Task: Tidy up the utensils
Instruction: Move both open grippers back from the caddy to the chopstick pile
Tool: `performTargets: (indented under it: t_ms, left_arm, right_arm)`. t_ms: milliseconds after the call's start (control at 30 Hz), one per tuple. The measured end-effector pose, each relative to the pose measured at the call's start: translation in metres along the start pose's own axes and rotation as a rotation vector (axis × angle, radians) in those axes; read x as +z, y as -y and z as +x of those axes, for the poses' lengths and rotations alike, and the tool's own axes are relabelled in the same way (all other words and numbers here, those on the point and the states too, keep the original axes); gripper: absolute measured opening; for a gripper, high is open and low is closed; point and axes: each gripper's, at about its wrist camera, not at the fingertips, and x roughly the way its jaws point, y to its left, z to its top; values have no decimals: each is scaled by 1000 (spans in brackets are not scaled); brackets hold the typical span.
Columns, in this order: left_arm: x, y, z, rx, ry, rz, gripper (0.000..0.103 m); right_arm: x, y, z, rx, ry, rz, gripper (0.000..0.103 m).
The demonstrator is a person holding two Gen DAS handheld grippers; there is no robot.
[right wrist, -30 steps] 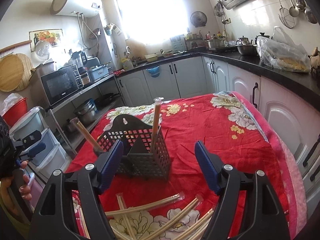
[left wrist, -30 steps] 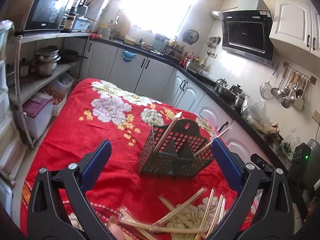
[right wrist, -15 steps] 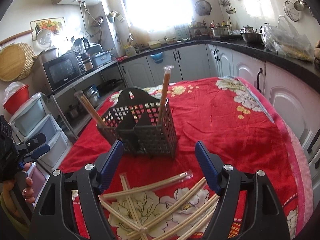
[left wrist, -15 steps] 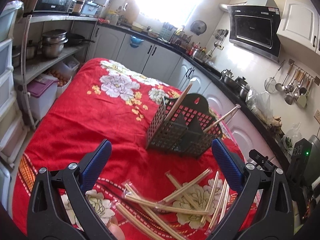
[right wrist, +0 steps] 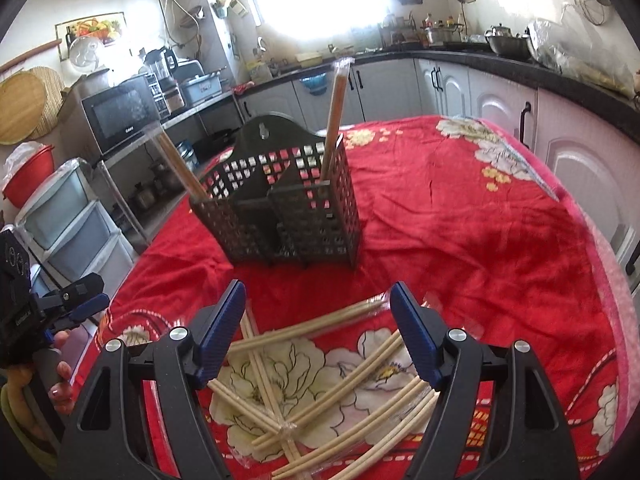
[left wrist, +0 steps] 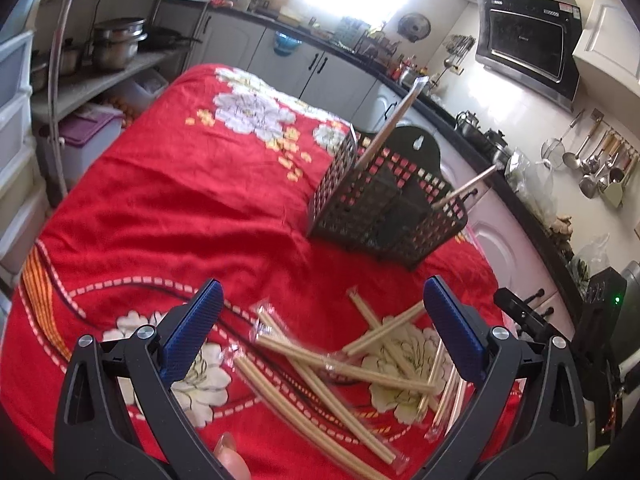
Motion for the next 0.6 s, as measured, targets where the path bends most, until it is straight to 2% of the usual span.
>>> performTargets:
  t_ms: [300, 367, 433, 500, 600]
  left_arm:
    - [-21, -10, 11, -3, -77, -22, 92]
    - [-26, -10, 14, -13, -97, -23, 86]
    - [-31, -12, 19, -30, -124, -38, 73]
    - [-34, -14, 24, -44, -151, -57, 64]
    - [-39, -18, 33, -68, -194, -92, 58]
  right_arm:
    - [-12, 3, 9, 0, -44, 28, 72]
    - [-13, 5, 12, 0, -54, 39, 71]
    - [-14, 7, 14, -3, -63, 48, 67]
    - [-16, 10, 17, -5, -74, 60, 64]
    - [-17, 13, 21, -1, -90, 75, 60]
